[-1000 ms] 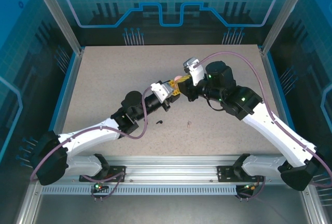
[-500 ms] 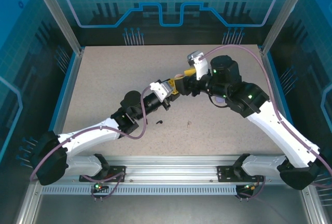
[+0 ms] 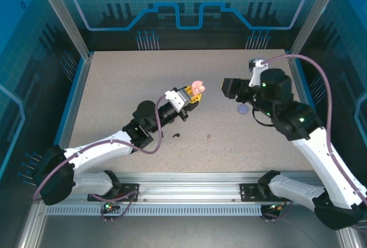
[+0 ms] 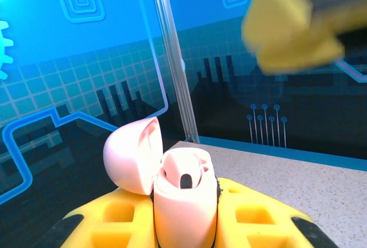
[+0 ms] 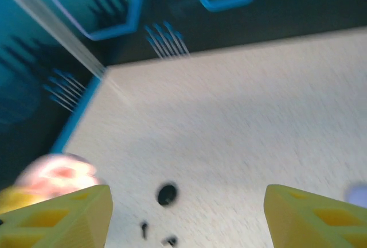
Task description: Insert the wireless bluetooth earbuds into the charging case
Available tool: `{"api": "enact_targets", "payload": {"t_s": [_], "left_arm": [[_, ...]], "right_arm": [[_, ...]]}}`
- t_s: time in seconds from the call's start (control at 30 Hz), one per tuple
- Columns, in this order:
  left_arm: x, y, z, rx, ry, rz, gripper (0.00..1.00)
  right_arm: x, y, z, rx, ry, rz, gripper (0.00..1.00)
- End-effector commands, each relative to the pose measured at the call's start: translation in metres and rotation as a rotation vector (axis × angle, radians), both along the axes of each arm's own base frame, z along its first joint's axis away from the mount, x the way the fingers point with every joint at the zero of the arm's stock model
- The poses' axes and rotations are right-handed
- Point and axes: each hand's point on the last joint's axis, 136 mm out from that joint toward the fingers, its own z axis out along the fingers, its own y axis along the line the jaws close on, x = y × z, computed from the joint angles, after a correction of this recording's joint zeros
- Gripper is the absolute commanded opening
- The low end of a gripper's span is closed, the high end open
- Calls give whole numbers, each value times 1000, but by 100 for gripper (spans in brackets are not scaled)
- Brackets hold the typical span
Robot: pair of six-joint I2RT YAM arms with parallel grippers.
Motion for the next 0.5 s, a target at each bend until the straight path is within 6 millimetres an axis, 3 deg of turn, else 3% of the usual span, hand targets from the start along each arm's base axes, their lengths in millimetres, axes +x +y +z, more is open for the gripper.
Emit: {"api": "enact_targets", "payload": {"t_s": [0.0, 0.2, 0.3, 0.47], "left_arm": [[-5, 12, 29, -67, -70, 36, 0], [-8, 15, 30, -72, -72, 39, 0], [-10, 18, 30, -73, -76, 40, 0], [-12, 22, 29, -76, -75, 46, 0]], "right_arm": [[-2, -14, -93, -58, 283, -134, 70], [-13, -3, -200, -71, 575, -223, 66], [-18, 1, -235, -98, 663, -265, 64], [-17, 18, -266, -102, 736, -286, 60]]}}
